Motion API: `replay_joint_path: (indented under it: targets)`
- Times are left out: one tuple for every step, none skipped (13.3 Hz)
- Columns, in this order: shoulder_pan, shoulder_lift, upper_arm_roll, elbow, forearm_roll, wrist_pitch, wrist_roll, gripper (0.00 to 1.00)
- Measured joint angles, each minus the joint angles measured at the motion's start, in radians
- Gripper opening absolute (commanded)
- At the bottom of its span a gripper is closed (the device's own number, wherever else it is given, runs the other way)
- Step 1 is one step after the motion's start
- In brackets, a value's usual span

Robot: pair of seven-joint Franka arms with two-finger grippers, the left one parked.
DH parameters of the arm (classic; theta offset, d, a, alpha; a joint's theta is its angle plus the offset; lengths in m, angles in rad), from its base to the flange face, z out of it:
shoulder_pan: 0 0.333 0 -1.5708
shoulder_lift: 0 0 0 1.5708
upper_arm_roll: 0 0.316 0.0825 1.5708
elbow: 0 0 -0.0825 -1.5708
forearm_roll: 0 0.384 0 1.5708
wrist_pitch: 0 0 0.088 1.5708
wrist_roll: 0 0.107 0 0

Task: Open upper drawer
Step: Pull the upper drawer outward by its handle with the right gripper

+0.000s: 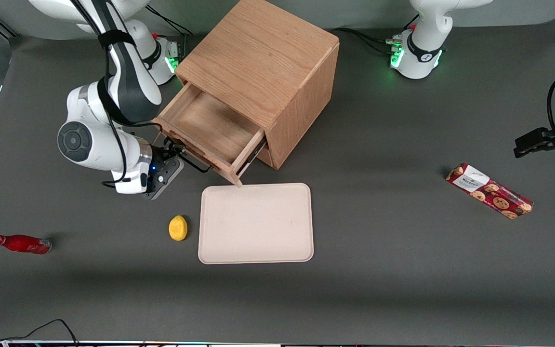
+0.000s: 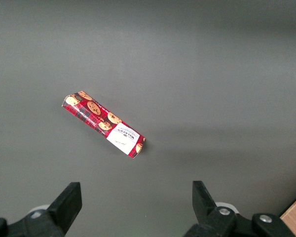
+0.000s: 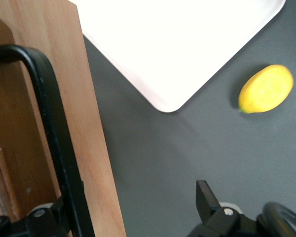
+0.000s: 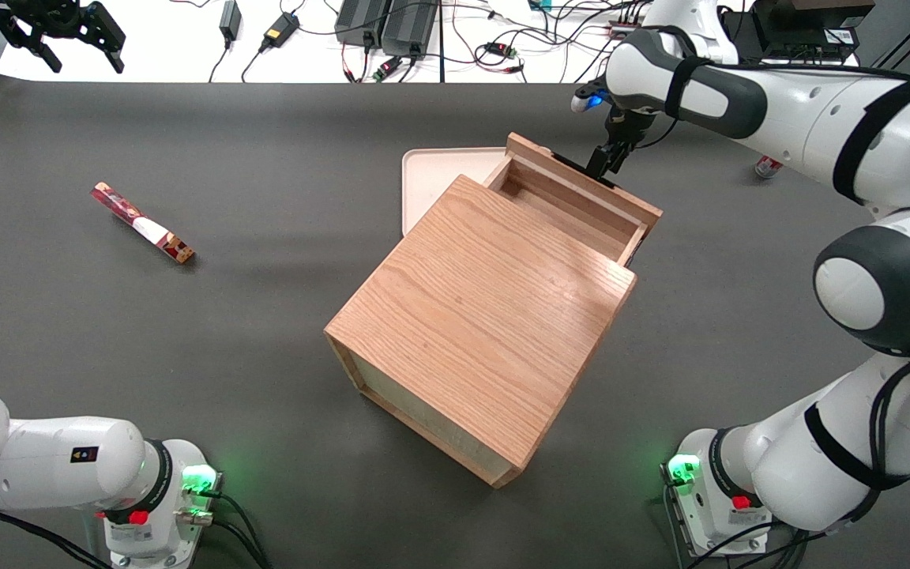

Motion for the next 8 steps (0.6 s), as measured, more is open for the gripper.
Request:
replay_joint_path:
  targets:
    - [-0.001,0.014,-0.003,0.019,0.0,0.0,-0.002,1.0]
    - [-0.001,0.025,-0.006,0.036,0.0,0.001,-0.002,1.0]
    - [-0.001,0.036,-0.013,0.052,0.0,0.001,-0.008,1.0]
    - [-0.002,0.045,-0.021,0.064,0.0,0.001,-0.027,1.0]
    - [-0.005,0.055,-0.027,0.075,0.001,0.001,-0.048,1.0]
    - [-0.013,0.063,-0.028,0.086,0.001,0.001,-0.067,1.0]
    - [-0.023,0.071,-0.029,0.096,0.001,0.001,-0.084,1.0]
    - [-0.03,0.078,-0.035,0.105,0.001,0.001,-0.101,1.0]
